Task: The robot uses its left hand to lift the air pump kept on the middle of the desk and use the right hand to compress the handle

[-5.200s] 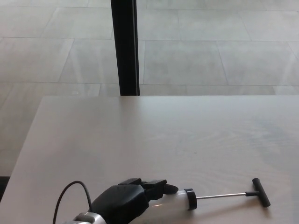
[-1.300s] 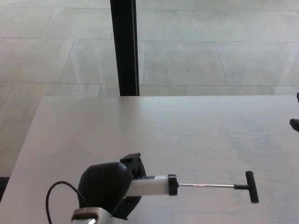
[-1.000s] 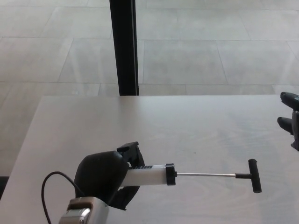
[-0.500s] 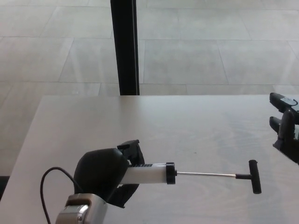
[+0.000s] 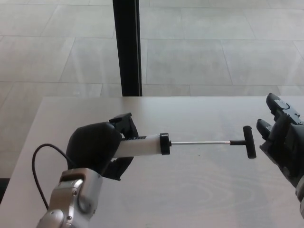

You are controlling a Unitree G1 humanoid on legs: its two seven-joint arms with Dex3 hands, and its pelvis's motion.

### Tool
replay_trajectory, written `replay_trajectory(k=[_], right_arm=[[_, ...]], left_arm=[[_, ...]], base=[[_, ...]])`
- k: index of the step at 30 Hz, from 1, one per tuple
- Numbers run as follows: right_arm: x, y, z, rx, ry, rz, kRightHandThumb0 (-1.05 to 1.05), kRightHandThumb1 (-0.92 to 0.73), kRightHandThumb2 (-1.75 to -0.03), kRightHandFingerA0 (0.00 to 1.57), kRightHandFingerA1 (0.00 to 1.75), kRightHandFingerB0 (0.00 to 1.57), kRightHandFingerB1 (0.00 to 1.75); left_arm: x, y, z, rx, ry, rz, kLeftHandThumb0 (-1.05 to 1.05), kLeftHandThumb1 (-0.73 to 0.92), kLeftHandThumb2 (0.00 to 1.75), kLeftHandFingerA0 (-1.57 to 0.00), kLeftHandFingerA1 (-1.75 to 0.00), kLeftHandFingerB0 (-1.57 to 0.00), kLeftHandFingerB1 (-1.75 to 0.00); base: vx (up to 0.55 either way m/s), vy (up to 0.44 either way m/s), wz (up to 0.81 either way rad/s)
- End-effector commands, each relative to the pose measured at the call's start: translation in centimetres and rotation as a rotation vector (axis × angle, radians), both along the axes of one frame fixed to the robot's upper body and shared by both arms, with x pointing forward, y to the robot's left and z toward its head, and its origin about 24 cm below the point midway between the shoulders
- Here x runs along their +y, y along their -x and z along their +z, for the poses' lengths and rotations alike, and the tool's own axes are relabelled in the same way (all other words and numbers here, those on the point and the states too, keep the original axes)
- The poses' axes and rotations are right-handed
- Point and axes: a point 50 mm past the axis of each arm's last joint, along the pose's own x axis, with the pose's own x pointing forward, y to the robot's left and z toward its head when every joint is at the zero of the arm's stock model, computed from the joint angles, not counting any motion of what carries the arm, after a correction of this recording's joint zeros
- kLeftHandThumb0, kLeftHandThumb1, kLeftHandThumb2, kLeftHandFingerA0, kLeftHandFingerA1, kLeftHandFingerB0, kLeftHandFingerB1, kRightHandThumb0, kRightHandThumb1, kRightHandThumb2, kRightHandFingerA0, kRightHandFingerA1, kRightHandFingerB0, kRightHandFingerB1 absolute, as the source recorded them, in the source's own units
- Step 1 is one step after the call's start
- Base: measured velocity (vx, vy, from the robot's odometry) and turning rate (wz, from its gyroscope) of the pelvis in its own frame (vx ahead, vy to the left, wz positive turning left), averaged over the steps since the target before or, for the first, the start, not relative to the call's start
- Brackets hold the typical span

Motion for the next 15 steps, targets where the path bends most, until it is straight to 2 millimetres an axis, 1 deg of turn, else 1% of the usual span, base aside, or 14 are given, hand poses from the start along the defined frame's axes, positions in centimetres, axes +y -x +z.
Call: replay_trajectory(k=[1, 6, 7, 10, 12, 15], right_arm=[[0.0, 0.5, -0.6, 0.034, -0.06, -0.039, -1.03, -0.92, -1.32, 0.0, 0.15, 0.0, 0.01], [0.5, 0.3, -0.5, 0.037, -0.075, -0.043, -1.02, -0.92, -1.3, 0.0, 0.16, 0.0, 0.01], [0.7, 0.2, -0.3, 0.036, -0.087, -0.031, -1.01, -0.92, -1.3, 0.0, 0.16, 0.0, 0.02], [1.1, -0.1, 0.3, 0.027, -0.093, -0.007, -1.01, -0.92, -1.3, 0.0, 0.14, 0.0, 0.01], [1.2, -0.3, 0.6, 0.019, -0.09, -0.005, -1.0, -0.92, -1.29, 0.0, 0.14, 0.0, 0.01], [1.3, -0.8, 1.0, -0.007, -0.034, 0.031, -0.97, -0.92, -1.29, 0.0, 0.17, 0.0, 0.05]], left_arm=[[1.0, -0.6, 0.6, -0.03, 0.085, 0.054, -0.15, 0.39, 1.37, -0.93, -1.75, -0.82, -1.62], [0.8, -0.3, -0.2, 0.001, 0.067, 0.061, -0.17, 0.39, 1.32, -0.95, -1.75, -0.85, -1.57], [0.8, -0.1, -0.5, 0.01, 0.05, 0.053, -0.24, 0.43, 1.2, -1.22, -1.42, -1.06, -1.29], [0.6, 0.2, -1.3, 0.037, 0.032, 0.045, -0.23, 0.45, 1.18, -1.21, -1.43, -1.02, -1.29], [0.5, 0.2, -1.3, 0.031, 0.034, 0.041, -0.24, 0.45, 1.18, -1.23, -1.43, -1.04, -1.3], [0.4, 0.4, -1.6, 0.032, 0.014, 0.035, -0.24, 0.48, 1.15, -1.21, -1.41, -1.02, -1.28]], base=[[0.0, 0.0, 0.0], [0.0, 0.0, 0.0], [0.0, 0.0, 0.0], [0.0, 0.0, 0.0], [0.0, 0.0, 0.0], [0.0, 0.0, 0.0]])
